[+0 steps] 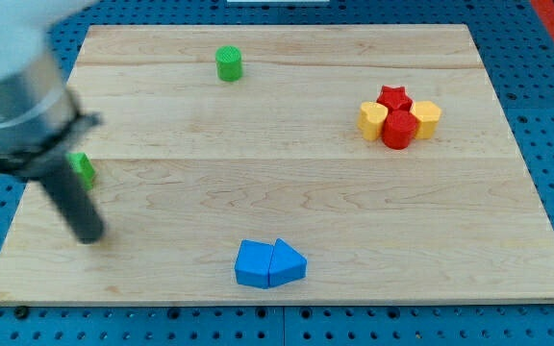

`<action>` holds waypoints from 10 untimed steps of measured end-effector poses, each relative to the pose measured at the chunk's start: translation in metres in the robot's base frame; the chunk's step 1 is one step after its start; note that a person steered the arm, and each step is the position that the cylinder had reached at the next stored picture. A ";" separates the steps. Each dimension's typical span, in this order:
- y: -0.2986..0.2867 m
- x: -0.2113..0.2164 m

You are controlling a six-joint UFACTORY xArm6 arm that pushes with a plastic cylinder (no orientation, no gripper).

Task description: Push the green star towards the bottom center

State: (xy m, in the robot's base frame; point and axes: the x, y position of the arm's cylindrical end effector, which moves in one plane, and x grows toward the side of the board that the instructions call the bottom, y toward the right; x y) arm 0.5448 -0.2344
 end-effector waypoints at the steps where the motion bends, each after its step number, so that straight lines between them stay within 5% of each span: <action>1: -0.048 -0.021; 6: 0.033 -0.154; 8: 0.108 -0.100; 9: 0.053 -0.099; 10: 0.071 -0.071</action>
State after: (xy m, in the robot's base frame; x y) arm 0.4734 -0.1638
